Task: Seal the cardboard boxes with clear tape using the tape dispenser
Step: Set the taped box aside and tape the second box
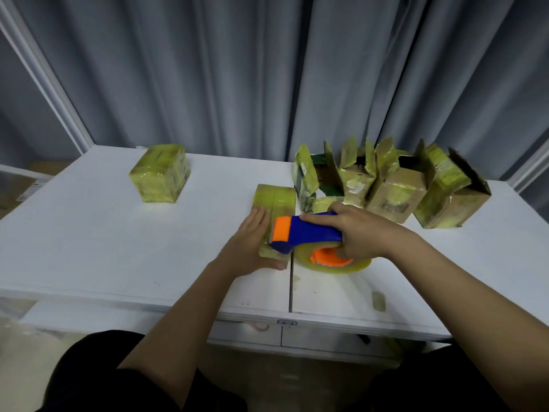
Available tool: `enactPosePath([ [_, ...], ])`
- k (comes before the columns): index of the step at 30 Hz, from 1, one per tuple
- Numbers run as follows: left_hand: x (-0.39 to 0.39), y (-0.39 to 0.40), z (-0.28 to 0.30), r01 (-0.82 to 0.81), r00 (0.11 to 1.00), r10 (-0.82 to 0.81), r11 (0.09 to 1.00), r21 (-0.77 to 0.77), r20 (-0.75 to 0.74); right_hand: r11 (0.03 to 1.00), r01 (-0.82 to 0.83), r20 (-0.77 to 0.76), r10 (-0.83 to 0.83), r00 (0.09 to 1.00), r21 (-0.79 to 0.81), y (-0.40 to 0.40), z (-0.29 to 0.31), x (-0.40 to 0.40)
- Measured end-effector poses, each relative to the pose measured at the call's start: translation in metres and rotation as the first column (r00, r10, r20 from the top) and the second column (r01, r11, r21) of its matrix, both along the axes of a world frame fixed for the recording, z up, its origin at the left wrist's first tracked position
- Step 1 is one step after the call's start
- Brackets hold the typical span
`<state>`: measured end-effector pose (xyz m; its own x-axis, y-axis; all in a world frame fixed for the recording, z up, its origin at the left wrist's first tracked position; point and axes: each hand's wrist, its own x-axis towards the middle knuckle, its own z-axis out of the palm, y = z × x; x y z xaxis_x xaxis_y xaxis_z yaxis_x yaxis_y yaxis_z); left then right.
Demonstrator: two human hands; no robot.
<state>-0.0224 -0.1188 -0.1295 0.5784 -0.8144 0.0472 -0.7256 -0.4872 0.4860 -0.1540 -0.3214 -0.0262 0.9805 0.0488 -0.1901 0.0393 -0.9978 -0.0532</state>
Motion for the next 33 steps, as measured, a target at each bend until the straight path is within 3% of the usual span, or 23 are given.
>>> enactPosePath([
  [3, 0.002, -0.003, -0.009, -0.021, 0.990, 0.019, 1.000, 0.006, 0.143, 0.997, -0.019, 0.054, 0.024, 0.998, -0.081, -0.001, 0.001, -0.003],
  [8, 0.005, -0.006, -0.008, -0.079, 0.981, 0.055, 0.989, 0.126, 0.184, 0.996, 0.066, 0.045, -0.063, 0.997, -0.063, -0.025, 0.008, -0.028],
  [11, 0.005, -0.009, -0.006, -0.079, 0.987, 0.059, 0.988, 0.131, 0.151, 0.989, 0.136, 0.088, -0.141, 0.986, 0.055, -0.050, 0.014, -0.057],
  [15, 0.005, -0.008, -0.005, -0.099, 0.986, 0.078, 0.985, 0.142, 0.146, 0.982, 0.074, 0.129, -0.097, 0.987, 0.172, -0.044, 0.017, -0.072],
  [19, 0.003, -0.008, 0.000, -0.076, 0.992, 0.059, 0.986, 0.149, 0.115, 0.997, 0.050, 0.062, -0.046, 0.997, -0.065, -0.030, 0.010, -0.067],
  [26, 0.004, -0.009, 0.002, -0.070, 0.988, 0.043, 0.981, 0.181, 0.145, 0.947, -0.023, 0.048, 0.040, 0.998, -0.322, 0.006, 0.008, -0.040],
  [33, 0.004, -0.010, -0.001, -0.066, 0.985, 0.037, 0.983, 0.170, 0.169, 0.879, 0.007, -0.028, -0.023, 0.999, -0.476, 0.052, 0.013, -0.003],
])
